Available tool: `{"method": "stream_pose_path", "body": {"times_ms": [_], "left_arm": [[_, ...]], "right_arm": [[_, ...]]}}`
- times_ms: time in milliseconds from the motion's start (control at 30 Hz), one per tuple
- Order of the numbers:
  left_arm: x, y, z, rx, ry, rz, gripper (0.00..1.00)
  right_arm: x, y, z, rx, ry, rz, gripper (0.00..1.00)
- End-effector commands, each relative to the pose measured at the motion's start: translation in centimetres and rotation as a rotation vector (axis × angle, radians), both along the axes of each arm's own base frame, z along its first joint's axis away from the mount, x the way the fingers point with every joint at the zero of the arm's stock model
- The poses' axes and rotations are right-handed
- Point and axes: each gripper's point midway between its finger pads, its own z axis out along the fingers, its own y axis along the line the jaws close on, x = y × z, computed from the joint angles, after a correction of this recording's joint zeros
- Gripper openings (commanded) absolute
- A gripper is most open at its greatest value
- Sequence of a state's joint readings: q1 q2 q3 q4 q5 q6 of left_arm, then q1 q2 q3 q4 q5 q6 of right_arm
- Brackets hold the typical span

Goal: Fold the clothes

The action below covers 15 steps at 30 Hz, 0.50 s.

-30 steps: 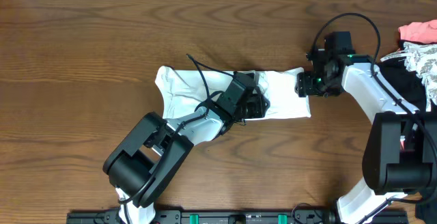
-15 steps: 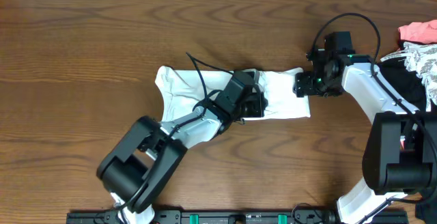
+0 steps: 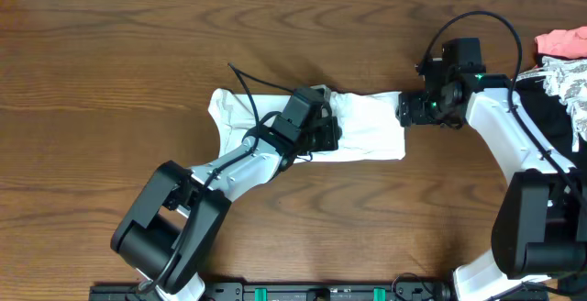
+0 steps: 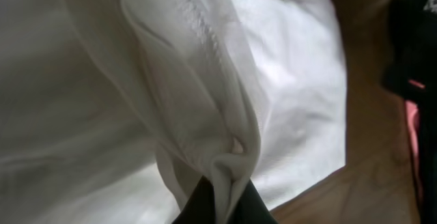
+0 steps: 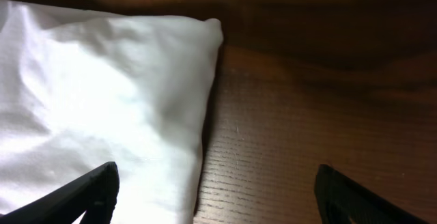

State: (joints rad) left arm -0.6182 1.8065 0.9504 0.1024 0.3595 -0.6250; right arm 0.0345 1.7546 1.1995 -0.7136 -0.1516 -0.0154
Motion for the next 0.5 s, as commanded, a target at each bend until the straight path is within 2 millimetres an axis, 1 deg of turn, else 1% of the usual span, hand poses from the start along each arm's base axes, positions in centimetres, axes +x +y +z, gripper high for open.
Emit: {"method": "stream_pose_path", "body": {"times_ms": [0, 167, 300, 467], "left_arm": [[0.2, 0.4, 1.1, 0.009, -0.029, -0.010, 0.06], [-0.3, 0.8, 0.6, 0.027, -0.002, -0.010, 0.06], [-0.2, 0.9, 1.3, 0.028, -0.016, -0.002, 0.06], [0.0, 2.3, 1.8, 0.095, -0.047, 0.030, 0.06]], "right_arm": [[0.0, -0.5, 0.4, -0.008, -0.013, -0.003, 0.89], [0.0, -0.5, 0.4, -0.008, -0.013, -0.003, 0.89], [0.0, -0.5, 0.4, -0.008, -0.012, -0.003, 0.89], [-0.1, -0.5, 0.4, -0.008, -0.011, -0.003, 0.89]]}}
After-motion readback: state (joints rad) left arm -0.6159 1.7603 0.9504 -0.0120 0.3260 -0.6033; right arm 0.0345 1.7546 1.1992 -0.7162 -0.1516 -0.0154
